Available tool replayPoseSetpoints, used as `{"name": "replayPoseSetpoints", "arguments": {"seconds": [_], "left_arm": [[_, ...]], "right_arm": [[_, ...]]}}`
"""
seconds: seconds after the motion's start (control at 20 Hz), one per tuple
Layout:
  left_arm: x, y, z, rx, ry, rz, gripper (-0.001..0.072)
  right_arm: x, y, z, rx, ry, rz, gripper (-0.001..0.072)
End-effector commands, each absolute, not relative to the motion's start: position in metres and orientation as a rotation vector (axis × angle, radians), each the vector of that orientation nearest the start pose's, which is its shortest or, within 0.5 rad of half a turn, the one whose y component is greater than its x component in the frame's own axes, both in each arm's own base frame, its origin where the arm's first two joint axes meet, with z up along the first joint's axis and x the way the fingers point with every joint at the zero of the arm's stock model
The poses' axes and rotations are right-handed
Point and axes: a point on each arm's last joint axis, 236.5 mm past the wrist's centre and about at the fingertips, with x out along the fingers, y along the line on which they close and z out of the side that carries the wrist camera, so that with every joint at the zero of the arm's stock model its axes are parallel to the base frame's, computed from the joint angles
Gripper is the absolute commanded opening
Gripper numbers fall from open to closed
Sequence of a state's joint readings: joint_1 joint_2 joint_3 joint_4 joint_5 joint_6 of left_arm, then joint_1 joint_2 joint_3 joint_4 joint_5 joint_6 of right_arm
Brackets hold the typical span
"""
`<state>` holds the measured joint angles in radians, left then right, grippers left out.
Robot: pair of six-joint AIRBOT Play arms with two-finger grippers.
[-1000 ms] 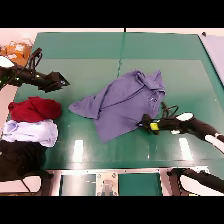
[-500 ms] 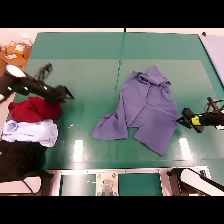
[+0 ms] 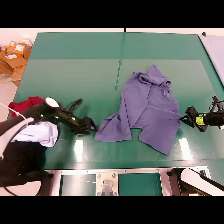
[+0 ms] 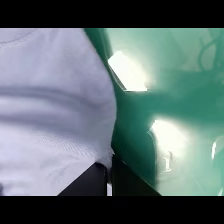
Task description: Fold the shirts.
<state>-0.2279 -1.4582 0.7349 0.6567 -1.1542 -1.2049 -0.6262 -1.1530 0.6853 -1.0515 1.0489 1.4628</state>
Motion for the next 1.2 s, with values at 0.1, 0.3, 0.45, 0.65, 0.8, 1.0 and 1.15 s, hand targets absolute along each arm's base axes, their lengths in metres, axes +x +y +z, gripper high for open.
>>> {"name": "replayPoseSetpoints", "arguments": {"seconds": [0.1,0.3,0.45,0.65,0.8,1.0,1.15], "left_arm": [[0.207,-0.272,-0.114,-0.523,1.679,-0.706,0.0555],[0.206,-0.27,-0.113,-0.47,1.668,-0.754,0.0024],[0.233,-0.262,-0.097,-0.48,1.627,-0.767,0.0022],[0.3,-0.224,-0.026,-0.408,1.477,-0.709,0.0022],[0.349,-0.169,0.096,-0.263,1.183,-0.628,0.0022],[0.356,-0.104,0.307,-0.194,0.641,-0.493,0.0023],[0.312,-0.072,0.444,-0.158,0.269,-0.373,0.0023]], "right_arm": [[0.287,-0.075,-0.07,0.897,1.238,-0.238,0.0017],[0.288,-0.073,-0.07,0.899,1.238,-0.232,0.0017],[0.291,-0.061,-0.067,0.896,1.253,-0.198,0.0017],[0.308,-0.028,-0.027,0.795,1.285,-0.038,0.0016],[0.331,-0.023,0.061,0.766,1.142,0.017,0.0016],[0.337,-0.012,0.241,0.669,0.715,0.079,0.0017],[0.304,0.002,0.384,0.538,0.358,0.101,0.0017]]}}
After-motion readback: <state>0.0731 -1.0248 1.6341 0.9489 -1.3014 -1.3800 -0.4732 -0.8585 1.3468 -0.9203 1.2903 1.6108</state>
